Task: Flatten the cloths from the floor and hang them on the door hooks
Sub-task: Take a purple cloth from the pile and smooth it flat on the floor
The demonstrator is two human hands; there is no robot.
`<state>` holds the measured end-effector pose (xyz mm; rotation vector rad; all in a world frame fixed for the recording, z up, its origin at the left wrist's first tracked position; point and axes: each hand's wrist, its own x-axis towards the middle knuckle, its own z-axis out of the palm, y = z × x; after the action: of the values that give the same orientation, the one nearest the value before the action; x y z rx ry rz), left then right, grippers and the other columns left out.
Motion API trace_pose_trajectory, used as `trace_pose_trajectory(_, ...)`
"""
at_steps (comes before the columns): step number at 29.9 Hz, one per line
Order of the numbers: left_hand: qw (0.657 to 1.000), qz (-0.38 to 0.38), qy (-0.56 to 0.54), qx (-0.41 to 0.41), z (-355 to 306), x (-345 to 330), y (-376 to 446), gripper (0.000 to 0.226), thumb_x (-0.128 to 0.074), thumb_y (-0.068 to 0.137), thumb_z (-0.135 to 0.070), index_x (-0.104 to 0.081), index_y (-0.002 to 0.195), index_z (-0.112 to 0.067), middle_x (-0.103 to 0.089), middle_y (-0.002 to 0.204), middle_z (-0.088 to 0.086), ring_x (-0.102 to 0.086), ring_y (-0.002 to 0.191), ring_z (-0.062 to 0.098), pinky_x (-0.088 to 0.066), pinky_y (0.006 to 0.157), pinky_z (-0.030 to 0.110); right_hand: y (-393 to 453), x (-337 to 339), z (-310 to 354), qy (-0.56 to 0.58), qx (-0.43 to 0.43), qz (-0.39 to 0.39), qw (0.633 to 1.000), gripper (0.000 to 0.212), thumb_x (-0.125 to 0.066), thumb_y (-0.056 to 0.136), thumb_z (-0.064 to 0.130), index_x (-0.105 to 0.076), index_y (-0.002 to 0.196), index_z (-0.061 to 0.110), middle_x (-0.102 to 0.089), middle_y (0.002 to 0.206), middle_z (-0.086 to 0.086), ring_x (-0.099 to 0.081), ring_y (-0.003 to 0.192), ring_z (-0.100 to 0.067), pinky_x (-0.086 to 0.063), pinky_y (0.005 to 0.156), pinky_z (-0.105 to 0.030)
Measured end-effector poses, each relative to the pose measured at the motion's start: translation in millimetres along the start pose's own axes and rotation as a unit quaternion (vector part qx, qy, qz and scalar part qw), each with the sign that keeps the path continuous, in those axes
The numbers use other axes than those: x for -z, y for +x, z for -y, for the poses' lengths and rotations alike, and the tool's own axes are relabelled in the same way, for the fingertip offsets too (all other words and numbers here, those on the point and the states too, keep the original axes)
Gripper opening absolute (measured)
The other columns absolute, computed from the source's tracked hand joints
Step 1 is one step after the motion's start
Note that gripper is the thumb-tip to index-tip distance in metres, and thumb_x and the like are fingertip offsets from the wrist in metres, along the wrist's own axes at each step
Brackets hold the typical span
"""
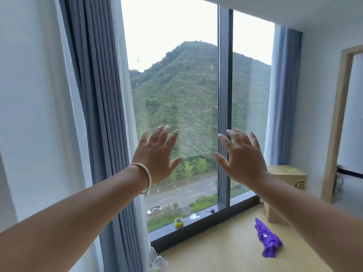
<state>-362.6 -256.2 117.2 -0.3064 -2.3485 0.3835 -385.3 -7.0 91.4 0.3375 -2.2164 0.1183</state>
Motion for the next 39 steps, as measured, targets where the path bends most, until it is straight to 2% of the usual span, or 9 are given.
trace_pose_trajectory(4,0.998,-0.023,-0.037,-0.035,-63.7,-10.0,45.6,0.078,-0.027,0.092,-0.064,-0.002,0.153,-0.021,-0.007,0.16,0.007,-0.004,0.147,0.023,-0.007,0.118,0.048,-18.9,8.3,-75.4,-0.037,-0.035,0.009,0.999,0.059,-0.049,0.09,0.053,-0.044,0.141,0.024,-0.042,0.148,-0.007,-0.028,0.142,-0.025,-0.009,0.116,-0.052)
trace_pose_trajectory(11,0.986,-0.062,-0.106,-0.109,-203.1,-16.0,115.9,0.078,-0.03,0.091,-0.063,-0.006,0.152,-0.021,-0.011,0.16,0.007,-0.008,0.147,0.023,-0.008,0.118,0.048,-74.1,39.4,-208.6,-0.125,-0.106,0.034,0.986,0.061,-0.049,0.09,0.053,-0.041,0.143,0.024,-0.041,0.148,-0.008,-0.029,0.141,-0.025,-0.016,0.116,-0.056)
trace_pose_trajectory(17,0.966,-0.094,-0.167,-0.176,-328.7,-9.4,160.8,0.079,-0.026,0.09,-0.066,-0.004,0.152,-0.023,-0.01,0.16,0.006,-0.008,0.147,0.023,-0.008,0.118,0.047,-128.2,88.0,-307.1,-0.215,-0.178,0.045,0.959,0.059,-0.047,0.092,0.052,-0.041,0.144,0.025,-0.041,0.148,-0.008,-0.029,0.141,-0.025,-0.016,0.116,-0.055)
trace_pose_trajectory(21,0.948,-0.101,-0.198,-0.227,-400.6,-6.2,180.1,0.079,-0.025,0.091,-0.066,0.0,0.152,-0.023,-0.006,0.16,0.006,-0.004,0.148,0.023,-0.006,0.118,0.047,-156.5,115.7,-353.5,-0.259,-0.225,0.063,0.937,0.058,-0.045,0.093,0.051,-0.039,0.145,0.026,-0.039,0.15,-0.009,-0.027,0.142,-0.026,-0.018,0.115,-0.055)
trace_pose_trajectory(25,0.927,-0.106,-0.239,-0.27,-463.2,-2.4,199.5,0.079,-0.024,0.091,-0.066,0.002,0.152,-0.024,-0.006,0.16,0.005,-0.004,0.148,0.023,-0.009,0.119,0.048,-178.6,132.5,-392.7,-0.295,-0.266,0.079,0.914,0.058,-0.043,0.094,0.051,-0.036,0.146,0.027,-0.035,0.152,-0.007,-0.024,0.143,-0.024,-0.014,0.116,-0.053)
trace_pose_trajectory(32,0.897,-0.124,-0.286,-0.312,-553.2,-23.6,253.6,0.077,-0.024,0.092,-0.064,-0.001,0.152,-0.023,-0.006,0.161,0.005,-0.004,0.148,0.024,-0.008,0.119,0.048,-188.1,124.5,-463.9,-0.345,-0.317,0.109,0.877,0.059,-0.037,0.095,0.053,-0.03,0.148,0.029,-0.028,0.155,-0.005,-0.017,0.145,-0.021,-0.008,0.117,-0.05)
trace_pose_trajectory(39,0.879,-0.13,-0.319,-0.33,-624.6,-68.4,341.9,0.076,-0.019,0.092,-0.066,0.003,0.152,-0.025,-0.003,0.161,0.004,-0.001,0.148,0.024,-0.006,0.118,0.05,-149.3,92.0,-545.2,-0.367,-0.35,0.121,0.853,0.059,-0.031,0.097,0.054,-0.022,0.15,0.031,-0.02,0.158,-0.002,-0.009,0.146,-0.018,-0.003,0.118,-0.049)
